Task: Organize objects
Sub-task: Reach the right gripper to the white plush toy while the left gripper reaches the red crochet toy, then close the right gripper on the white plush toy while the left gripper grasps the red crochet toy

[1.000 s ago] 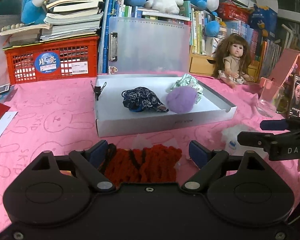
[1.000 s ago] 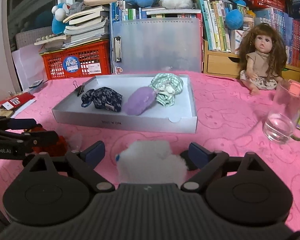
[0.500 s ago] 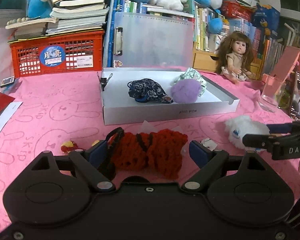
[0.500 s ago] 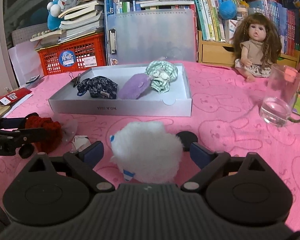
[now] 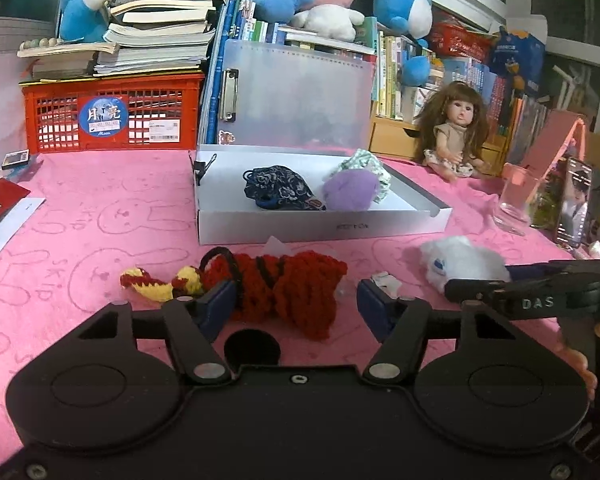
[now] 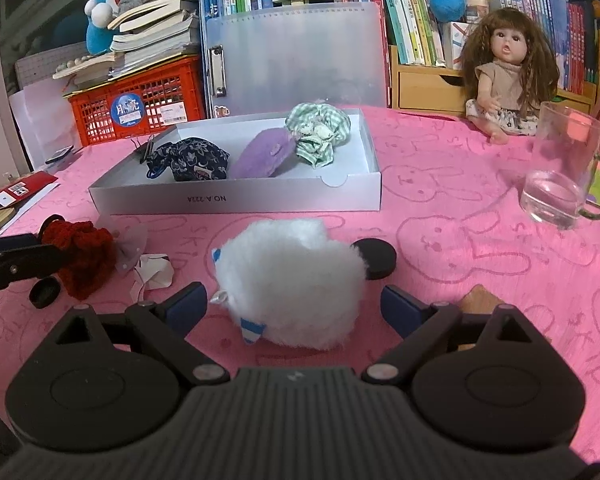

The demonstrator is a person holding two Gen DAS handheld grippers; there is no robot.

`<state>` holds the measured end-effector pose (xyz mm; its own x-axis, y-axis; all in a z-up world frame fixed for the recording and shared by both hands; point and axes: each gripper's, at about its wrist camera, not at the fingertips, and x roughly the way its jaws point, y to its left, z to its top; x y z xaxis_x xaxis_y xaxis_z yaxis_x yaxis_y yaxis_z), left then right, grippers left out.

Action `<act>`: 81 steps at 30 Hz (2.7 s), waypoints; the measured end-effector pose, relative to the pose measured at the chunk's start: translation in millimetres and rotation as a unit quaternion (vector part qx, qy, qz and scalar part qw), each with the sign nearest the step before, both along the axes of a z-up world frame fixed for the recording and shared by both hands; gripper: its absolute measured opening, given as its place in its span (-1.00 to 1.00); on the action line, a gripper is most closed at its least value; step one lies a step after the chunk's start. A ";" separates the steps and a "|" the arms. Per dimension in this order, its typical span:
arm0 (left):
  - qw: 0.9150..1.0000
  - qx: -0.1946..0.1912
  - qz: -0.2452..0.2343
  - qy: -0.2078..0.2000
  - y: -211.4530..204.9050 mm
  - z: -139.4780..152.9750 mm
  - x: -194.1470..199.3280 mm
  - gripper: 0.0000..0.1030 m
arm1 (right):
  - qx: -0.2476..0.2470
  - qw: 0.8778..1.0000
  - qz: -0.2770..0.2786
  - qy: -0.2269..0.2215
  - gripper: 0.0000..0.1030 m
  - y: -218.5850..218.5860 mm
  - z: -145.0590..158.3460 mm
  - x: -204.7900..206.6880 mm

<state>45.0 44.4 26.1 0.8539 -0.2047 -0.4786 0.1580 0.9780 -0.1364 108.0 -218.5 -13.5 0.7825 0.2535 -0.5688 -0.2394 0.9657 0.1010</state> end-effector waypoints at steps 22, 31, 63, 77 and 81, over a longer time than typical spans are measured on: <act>1.000 0.013 0.016 0.009 -0.6 -11.8 23.8 0.78 | 0.001 1.000 -0.001 0.000 0.91 0.4 -1.1 -0.6; 1.000 0.008 0.024 0.015 -2.4 -13.3 38.5 0.80 | -0.005 1.000 0.001 -0.002 0.91 3.3 -2.3 -0.4; 0.999 0.020 0.036 0.003 -6.7 -25.9 37.6 0.82 | -0.014 1.000 0.002 -0.012 1.00 9.2 -7.2 -1.1; 0.998 0.032 0.050 -0.005 -7.7 -25.4 33.4 0.29 | 0.000 1.000 -0.004 -0.018 0.95 5.0 -6.9 -3.5; 0.998 0.027 0.054 -0.003 -6.2 -23.3 29.9 0.18 | 0.009 0.999 -0.024 -0.029 0.61 1.3 -6.3 -8.5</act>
<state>74.9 38.2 2.8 0.8723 -0.0854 -0.4814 0.0523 0.9953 -0.0818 99.5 -217.2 -19.8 0.8251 0.2249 -0.5182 -0.1986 0.9743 0.1067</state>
